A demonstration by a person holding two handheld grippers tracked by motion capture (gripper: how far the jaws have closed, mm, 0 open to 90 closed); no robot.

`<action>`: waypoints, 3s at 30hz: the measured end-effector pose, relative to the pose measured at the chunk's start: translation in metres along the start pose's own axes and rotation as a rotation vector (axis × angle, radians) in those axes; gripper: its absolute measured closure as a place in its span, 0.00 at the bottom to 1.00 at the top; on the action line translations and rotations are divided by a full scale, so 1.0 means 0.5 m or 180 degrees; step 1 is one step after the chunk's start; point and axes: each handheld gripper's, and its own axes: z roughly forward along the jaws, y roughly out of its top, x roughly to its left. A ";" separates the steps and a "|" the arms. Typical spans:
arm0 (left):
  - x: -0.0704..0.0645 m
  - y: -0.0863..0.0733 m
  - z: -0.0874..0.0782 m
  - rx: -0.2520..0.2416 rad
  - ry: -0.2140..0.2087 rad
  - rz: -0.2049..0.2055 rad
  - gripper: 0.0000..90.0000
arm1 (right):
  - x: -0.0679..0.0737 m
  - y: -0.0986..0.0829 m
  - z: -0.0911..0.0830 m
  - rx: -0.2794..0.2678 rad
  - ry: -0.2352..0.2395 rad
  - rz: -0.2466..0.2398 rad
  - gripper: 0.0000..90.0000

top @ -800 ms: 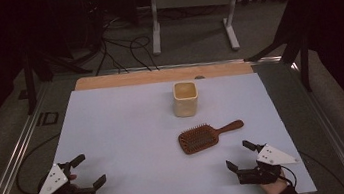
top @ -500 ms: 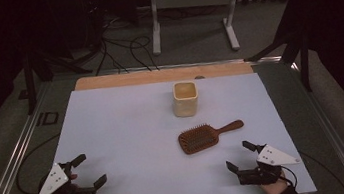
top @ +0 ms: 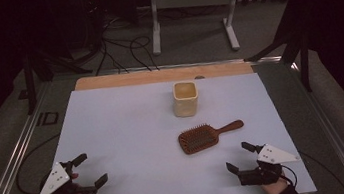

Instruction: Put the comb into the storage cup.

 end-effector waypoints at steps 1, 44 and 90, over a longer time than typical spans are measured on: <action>0.000 0.000 -0.004 0.0006 -0.0003 0.0012 0.00 | 0.006 0.003 0.002 0.0036 0.0011 -0.0035 0.10; 0.002 0.001 -0.009 -0.0040 -0.0015 -0.0030 0.00 | 0.019 0.153 -0.048 -0.0014 0.0058 -0.0340 0.10; 0.000 0.002 -0.008 -0.0019 -0.0040 -0.0015 0.00 | -0.088 0.205 0.068 0.0150 0.0057 -0.0318 0.15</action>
